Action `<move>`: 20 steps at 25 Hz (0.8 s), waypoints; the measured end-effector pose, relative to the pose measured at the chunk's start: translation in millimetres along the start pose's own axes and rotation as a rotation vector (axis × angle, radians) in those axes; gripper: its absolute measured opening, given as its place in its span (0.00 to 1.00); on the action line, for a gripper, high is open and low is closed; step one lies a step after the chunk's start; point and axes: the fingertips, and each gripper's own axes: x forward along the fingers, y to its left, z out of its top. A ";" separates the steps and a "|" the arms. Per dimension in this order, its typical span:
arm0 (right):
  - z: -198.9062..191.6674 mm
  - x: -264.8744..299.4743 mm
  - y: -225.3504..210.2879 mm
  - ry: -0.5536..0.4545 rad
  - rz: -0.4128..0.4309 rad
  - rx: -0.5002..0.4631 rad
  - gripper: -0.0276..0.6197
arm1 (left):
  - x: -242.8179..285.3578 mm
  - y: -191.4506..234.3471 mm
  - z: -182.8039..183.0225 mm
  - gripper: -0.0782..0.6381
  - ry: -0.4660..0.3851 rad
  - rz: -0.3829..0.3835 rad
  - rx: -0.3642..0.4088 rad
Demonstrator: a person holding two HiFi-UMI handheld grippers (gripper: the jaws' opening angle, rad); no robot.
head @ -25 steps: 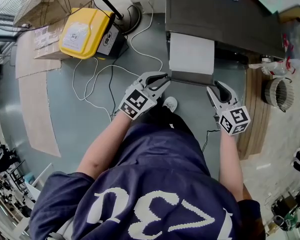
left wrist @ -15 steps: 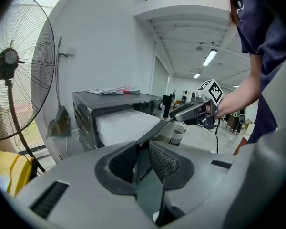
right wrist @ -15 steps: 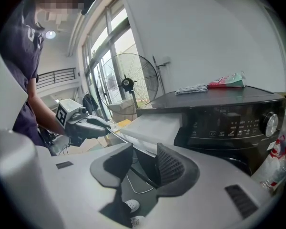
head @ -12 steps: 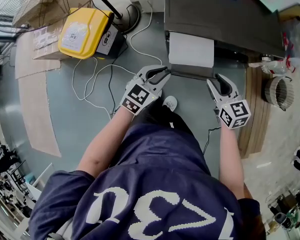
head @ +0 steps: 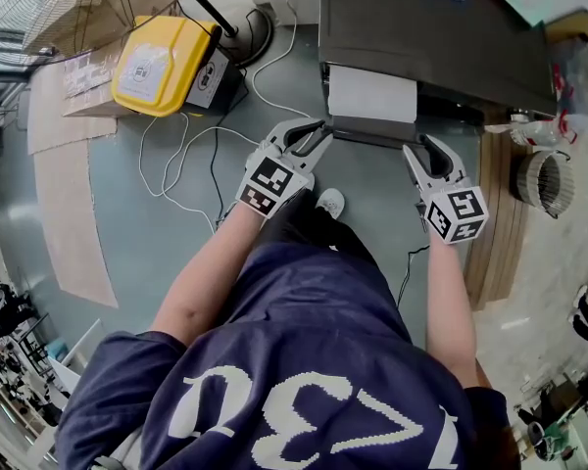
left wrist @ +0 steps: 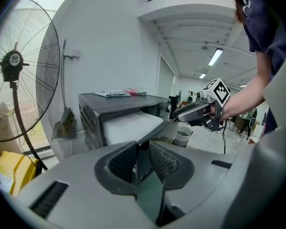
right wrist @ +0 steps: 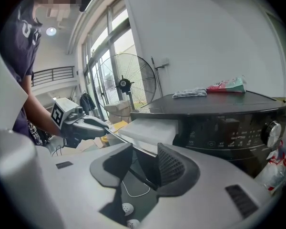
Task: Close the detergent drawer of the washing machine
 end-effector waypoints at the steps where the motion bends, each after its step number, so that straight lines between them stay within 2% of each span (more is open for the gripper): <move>1: 1.3 1.2 -1.1 -0.002 -0.003 -0.002 0.32 | 0.8 1.5 0.7 0.24 -0.001 0.004 -0.001; 20: 25.1 24.7 -24.5 -0.034 -0.074 -0.010 0.33 | 21.1 31.4 17.1 0.25 -0.017 0.077 -0.024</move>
